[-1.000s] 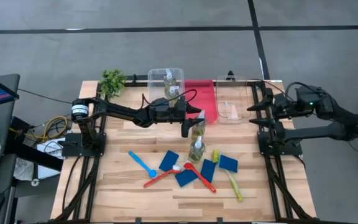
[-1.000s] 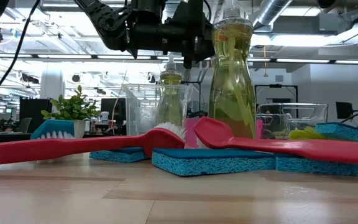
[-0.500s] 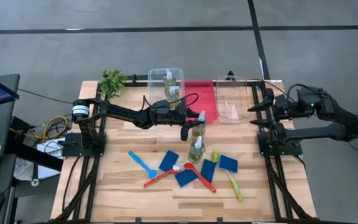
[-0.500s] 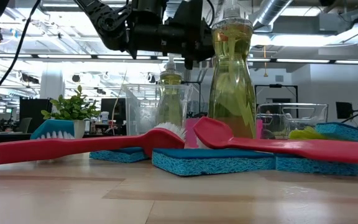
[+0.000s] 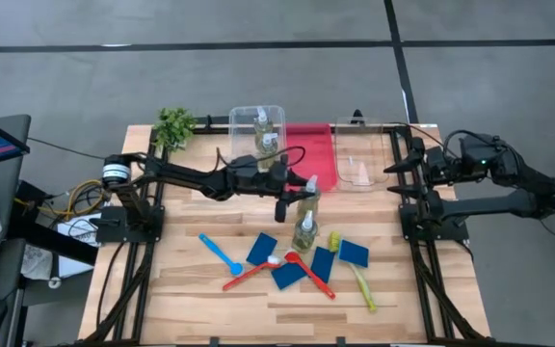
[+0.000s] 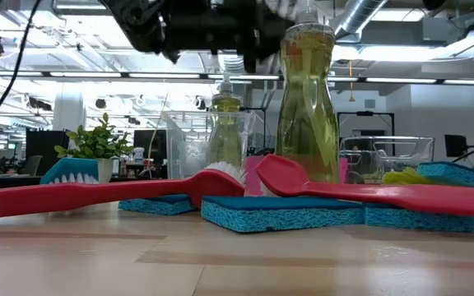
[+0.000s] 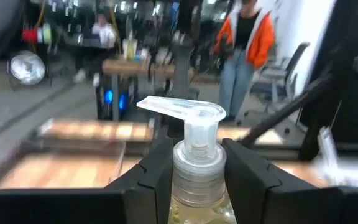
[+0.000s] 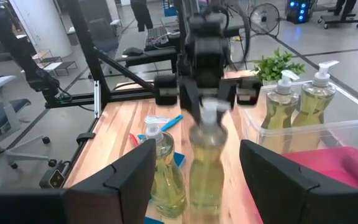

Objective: Pick & Place Kitchen Sink Supplies
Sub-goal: Put the transparent soap dispenser into the transparent container

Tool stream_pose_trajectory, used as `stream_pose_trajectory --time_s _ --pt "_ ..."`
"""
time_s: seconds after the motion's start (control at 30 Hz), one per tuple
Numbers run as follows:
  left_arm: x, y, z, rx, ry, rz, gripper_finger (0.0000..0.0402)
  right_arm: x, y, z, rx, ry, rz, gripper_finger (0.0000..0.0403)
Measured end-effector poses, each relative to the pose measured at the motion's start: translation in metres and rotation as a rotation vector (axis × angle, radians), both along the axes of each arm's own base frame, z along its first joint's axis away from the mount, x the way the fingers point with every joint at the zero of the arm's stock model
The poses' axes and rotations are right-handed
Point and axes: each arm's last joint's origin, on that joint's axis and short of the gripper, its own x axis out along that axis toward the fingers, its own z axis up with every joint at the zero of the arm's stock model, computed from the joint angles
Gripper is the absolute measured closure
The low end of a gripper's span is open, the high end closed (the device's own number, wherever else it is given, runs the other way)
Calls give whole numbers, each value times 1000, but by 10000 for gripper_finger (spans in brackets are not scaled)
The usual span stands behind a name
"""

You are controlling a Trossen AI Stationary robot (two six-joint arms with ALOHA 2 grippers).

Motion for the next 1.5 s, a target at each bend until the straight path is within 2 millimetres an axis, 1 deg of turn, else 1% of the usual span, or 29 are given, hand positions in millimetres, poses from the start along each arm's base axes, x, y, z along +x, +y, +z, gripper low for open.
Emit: stream_pose_trajectory --time_s 0.13,0.23,0.37,0.5,0.7,0.93,1.03,1.17,1.3,1.37,1.5 --pt "-14 0 28 24 -53 15 286 0 0 0 0 0 0 178" --pt "-28 1 46 41 -75 24 286 0 0 0 0 1 -1 178" --pt "-52 -2 74 67 -108 52 286 0 0 0 1 0 -1 178" --pt "-77 -2 97 70 -122 107 286 0 0 0 1 0 0 178" --pt "-119 0 129 93 -132 280 287 0 0 0 7 -1 -3 178" --pt "-162 5 149 140 -112 572 287 0 0 0 11 -4 -3 178" --pt "-171 11 151 158 -83 673 287 0 0 0 11 -5 -4 178" --pt "-174 26 150 160 -68 760 287 0 0 1 11 -6 -4 178" --pt "-167 47 142 172 -20 823 285 1 0 2 9 -23 -4 178" --pt "-161 58 135 175 12 821 286 1 0 4 8 -39 -4 178" --pt "-153 82 123 127 42 812 287 1 0 4 7 -43 -4 178"
